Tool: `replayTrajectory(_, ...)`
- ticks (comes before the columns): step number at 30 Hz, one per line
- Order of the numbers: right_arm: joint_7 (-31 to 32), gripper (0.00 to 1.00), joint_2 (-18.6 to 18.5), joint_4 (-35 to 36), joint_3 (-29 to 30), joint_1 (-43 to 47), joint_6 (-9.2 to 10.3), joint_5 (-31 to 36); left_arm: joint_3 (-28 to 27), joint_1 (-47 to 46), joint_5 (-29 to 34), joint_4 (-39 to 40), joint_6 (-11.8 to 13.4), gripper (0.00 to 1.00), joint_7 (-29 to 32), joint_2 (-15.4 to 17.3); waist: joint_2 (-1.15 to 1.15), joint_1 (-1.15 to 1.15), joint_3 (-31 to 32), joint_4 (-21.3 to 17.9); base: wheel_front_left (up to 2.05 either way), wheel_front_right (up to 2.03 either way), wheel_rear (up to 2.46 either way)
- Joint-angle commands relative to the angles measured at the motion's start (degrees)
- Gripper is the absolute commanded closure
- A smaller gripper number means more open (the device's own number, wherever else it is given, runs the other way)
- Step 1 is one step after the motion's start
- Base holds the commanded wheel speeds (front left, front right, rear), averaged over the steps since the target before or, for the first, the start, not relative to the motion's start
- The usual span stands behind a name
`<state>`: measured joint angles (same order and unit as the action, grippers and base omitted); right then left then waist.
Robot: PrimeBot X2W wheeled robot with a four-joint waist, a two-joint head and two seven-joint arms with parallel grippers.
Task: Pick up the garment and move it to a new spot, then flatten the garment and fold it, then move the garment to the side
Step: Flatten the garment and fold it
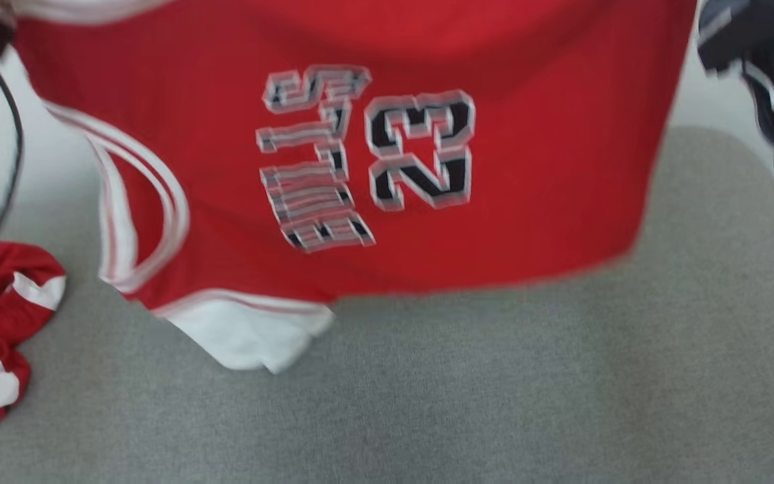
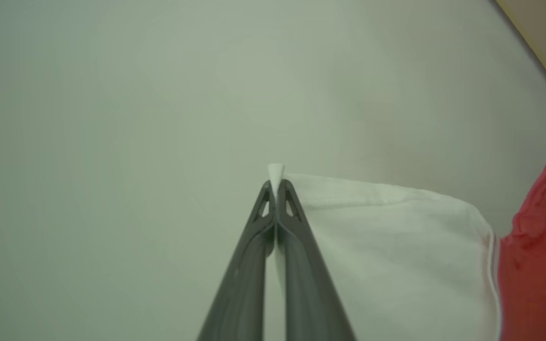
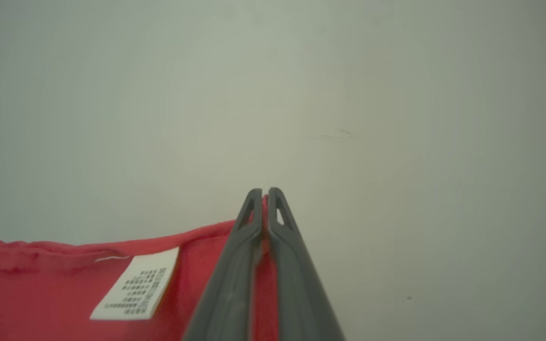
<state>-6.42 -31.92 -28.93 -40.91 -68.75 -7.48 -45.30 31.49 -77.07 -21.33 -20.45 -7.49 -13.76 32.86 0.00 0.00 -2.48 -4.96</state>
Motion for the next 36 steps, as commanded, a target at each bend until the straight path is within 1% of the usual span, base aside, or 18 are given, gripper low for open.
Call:
replayTrajectory(1,-0.3,1.00,0.5,-0.3,-0.2,-1.2,-0.02,0.1,0.1,-1.1,0.8,-0.6,0.0,1.00,-0.4,-0.2,0.00,0.00,-4.4,-0.1,0.00,0.00,0.00)
replayTrajectory(2,-0.9,1.00,2.4,-4.2,-1.0,-5.8,-0.02,0.4,1.4,-6.4,2.3,-5.1,0.0,1.00,-1.0,-1.0,0.00,0.00,-8.6,-0.3,0.00,0.00,0.00)
replayTrajectory(4,-3.0,1.00,5.6,-8.1,-1.7,-10.3,-0.02,0.3,2.3,-11.5,5.7,-9.0,0.0,1.00,-1.4,-0.9,0.00,0.00,-12.6,-1.6,0.00,0.00,0.00)
replayTrajectory(6,-5.8,1.00,9.1,-12.4,-2.2,-14.1,-0.02,0.7,2.7,-14.9,9.4,-10.6,0.3,1.00,-1.4,-1.0,0.00,0.00,-14.9,-3.6,0.00,0.00,0.00)
replayTrajectory(7,-7.0,1.00,10.0,-14.3,-2.0,-16.6,-0.02,0.9,2.8,-17.1,11.0,-10.6,0.4,1.00,-1.5,-0.9,0.00,0.00,-16.4,-4.4,0.00,0.00,0.00)
replayTrajectory(10,-8.7,1.00,12.2,-18.1,0.2,-23.0,-0.01,2.8,1.9,-24.1,15.8,-6.6,1.2,1.00,-1.5,-0.9,0.00,0.00,-21.7,-6.1,0.00,0.00,0.00)
replayTrajectory(13,-8.8,1.00,11.0,-16.6,5.5,-28.5,-0.01,7.6,1.4,-29.3,18.7,-0.1,1.2,1.00,-1.5,-1.9,0.00,0.00,-27.9,-5.9,0.00,0.00,0.00)
replayTrajectory(15,-8.8,1.00,10.1,-14.0,10.2,-30.2,-0.01,11.9,1.3,-32.4,19.9,5.4,1.1,1.00,-1.5,-2.8,0.00,0.00,-32.1,-5.1,0.00,0.00,0.00)
replayTrajectory(16,-8.7,1.00,9.9,-12.7,12.4,-29.8,-0.01,13.7,0.9,-32.6,19.4,7.4,1.2,1.00,-1.4,-3.5,0.00,0.00,-33.8,-4.5,0.00,0.00,0.00)
replayTrajectory(19,-8.7,1.00,9.2,-11.0,16.3,-26.8,-0.01,16.9,1.3,-29.4,18.0,11.5,0.7,1.00,-1.4,-4.3,0.00,0.00,-37.6,-2.7,0.00,0.00,0.00)
replayTrajectory(22,-8.7,1.00,8.0,-12.1,15.3,-23.5,-0.01,17.9,0.8,-23.9,16.1,14.7,0.5,1.00,-1.4,-4.5,0.00,0.00,-39.7,-1.0,0.00,0.00,0.00)
replayTrajectory(25,-8.7,1.00,6.7,-12.9,13.5,-19.3,-0.01,17.2,0.3,-16.8,13.5,16.4,0.2,1.00,-1.4,-3.7,0.00,0.00,-39.7,-0.2,0.00,0.00,0.00)
replayTrajectory(27,-8.7,1.00,5.6,-12.3,12.8,-16.5,-0.01,16.4,-0.4,-11.3,10.2,16.6,0.1,1.00,-1.4,-3.4,0.00,0.00,-39.1,0.4,0.00,0.00,0.00)
replayTrajectory(28,-8.7,1.00,5.1,-11.8,12.8,-15.0,-0.01,15.8,-0.1,-9.5,9.5,17.8,0.0,1.00,-1.4,-3.1,0.00,0.00,-38.7,0.7,0.00,0.00,0.00)
replayTrajectory(30,-8.7,1.00,3.9,-10.1,12.5,-11.3,-0.01,15.3,-0.5,-3.9,5.8,18.3,0.0,1.00,-1.4,-2.5,0.00,0.00,-37.3,1.2,0.00,0.00,0.00)
replayTrajectory(36,-8.7,1.00,-0.2,-1.5,14.5,1.9,-0.01,13.2,-2.7,13.2,-2.2,23.3,0.0,1.00,-1.4,-1.1,0.00,0.00,-31.1,2.0,0.00,0.00,0.00)
